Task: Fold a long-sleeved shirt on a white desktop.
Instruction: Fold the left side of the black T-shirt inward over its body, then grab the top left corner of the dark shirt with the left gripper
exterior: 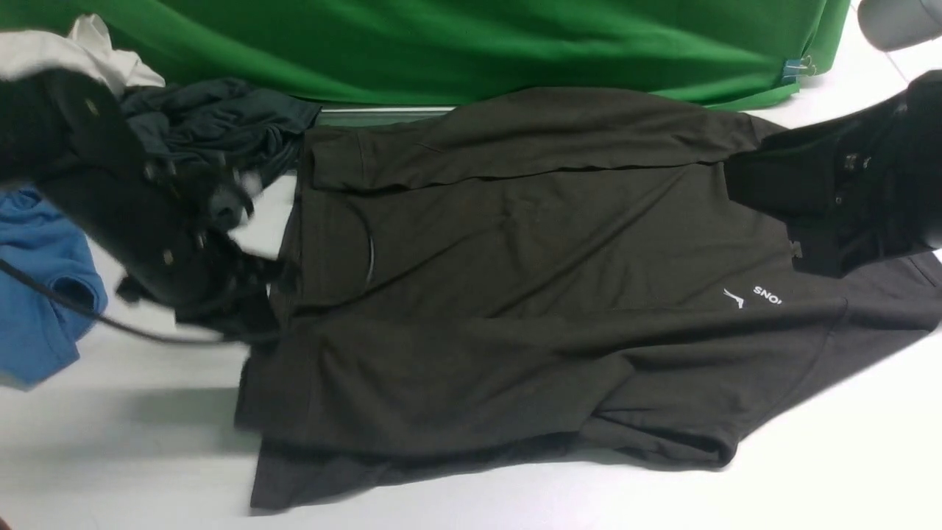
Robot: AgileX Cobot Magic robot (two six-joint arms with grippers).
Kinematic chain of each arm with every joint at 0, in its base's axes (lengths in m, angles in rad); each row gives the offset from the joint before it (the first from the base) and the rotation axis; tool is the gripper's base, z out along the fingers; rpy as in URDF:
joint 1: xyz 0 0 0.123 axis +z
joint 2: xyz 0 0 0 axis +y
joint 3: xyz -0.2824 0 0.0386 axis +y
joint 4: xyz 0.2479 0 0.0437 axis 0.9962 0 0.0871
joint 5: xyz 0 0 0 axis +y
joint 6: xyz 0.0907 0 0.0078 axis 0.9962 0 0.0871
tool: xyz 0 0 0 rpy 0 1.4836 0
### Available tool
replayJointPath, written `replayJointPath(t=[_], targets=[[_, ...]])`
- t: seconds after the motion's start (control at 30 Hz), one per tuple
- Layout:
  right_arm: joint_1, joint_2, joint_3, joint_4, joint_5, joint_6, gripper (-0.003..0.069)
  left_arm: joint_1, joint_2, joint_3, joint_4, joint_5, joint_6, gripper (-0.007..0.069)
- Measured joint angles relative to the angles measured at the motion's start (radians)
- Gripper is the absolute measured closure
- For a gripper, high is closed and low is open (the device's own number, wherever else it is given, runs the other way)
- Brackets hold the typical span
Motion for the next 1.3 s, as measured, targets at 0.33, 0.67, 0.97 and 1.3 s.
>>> replayJointPath(t=[0.33, 0.67, 0.97, 1.3], targets=[[0.001, 0.0, 0.0, -0.001, -0.051, -0.002, 0.0417, 0.0, -0.004, -0.185, -0.002, -0.073, 0.054, 0.0585], [0.001, 0.0, 0.0, -0.004, -0.092, -0.028, 0.0417, 0.0, 0.177, -0.188, -0.002, -0.285, 0.053, 0.0568], [0.001, 0.054, 0.0, -0.003, -0.114, -0.027, 0.0417, 0.0, 0.187, -0.19, 0.009, -0.373, -0.039, 0.029], [0.001, 0.113, -0.041, -0.001, -0.116, 0.016, 0.0417, 0.0, 0.303, -0.282, -0.249, -0.403, -0.026, 0.0037]])
